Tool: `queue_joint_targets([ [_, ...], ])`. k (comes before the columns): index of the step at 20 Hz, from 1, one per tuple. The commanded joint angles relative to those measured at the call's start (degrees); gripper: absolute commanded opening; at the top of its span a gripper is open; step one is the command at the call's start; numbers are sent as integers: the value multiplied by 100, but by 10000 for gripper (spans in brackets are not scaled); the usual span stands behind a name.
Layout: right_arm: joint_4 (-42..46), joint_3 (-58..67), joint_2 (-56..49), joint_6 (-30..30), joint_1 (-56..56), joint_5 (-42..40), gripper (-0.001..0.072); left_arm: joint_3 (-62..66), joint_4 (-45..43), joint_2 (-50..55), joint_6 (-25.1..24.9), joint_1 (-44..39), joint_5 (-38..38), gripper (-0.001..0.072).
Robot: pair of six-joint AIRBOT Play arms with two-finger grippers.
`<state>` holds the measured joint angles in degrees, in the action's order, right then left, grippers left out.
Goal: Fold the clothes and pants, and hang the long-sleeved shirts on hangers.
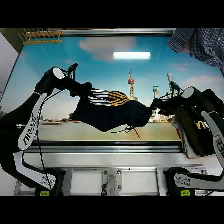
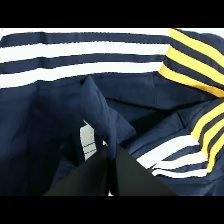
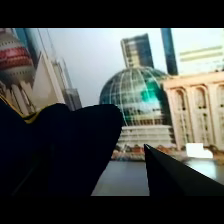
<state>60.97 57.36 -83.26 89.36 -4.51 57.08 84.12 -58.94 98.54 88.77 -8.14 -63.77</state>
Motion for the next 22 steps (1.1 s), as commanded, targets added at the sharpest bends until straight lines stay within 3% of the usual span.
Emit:
queue_joint_targets([
  [1, -874, -4, -612, -243, 92, -199, 586, 4, 0, -22, -48, 15, -28, 5],
  [3, -852, -4, -682, -267, 219, -205, 582, 4, 0, -22, -48, 15, -37, 4],
  [4, -831, -4, -682, -286, 245, -221, 534, 7, 0, -22, -48, 15, -44, 4],
  [5, -833, 0, -680, -426, 258, -221, 306, 9, 0, -22, -48, 17, -61, 4],
  [6, -833, 2, -669, -551, 260, -219, 126, 9, 0, -26, -48, 22, -70, 4],
  [7, -809, 11, -632, -560, 260, -219, 27, 9, -7, -50, -48, 28, -72, 4],
  [13, 92, 1224, 1014, -758, 254, 385, 26, 938, -291, -1523, -52, 592, -11, 4],
  [17, 46, 2258, 2610, -754, 262, 505, 26, 2308, -291, -2861, -52, 868, -17, 4],
  [22, -79, 2361, 4227, -629, 262, 470, 26, 3132, -293, -4144, -55, 883, -22, 4],
])
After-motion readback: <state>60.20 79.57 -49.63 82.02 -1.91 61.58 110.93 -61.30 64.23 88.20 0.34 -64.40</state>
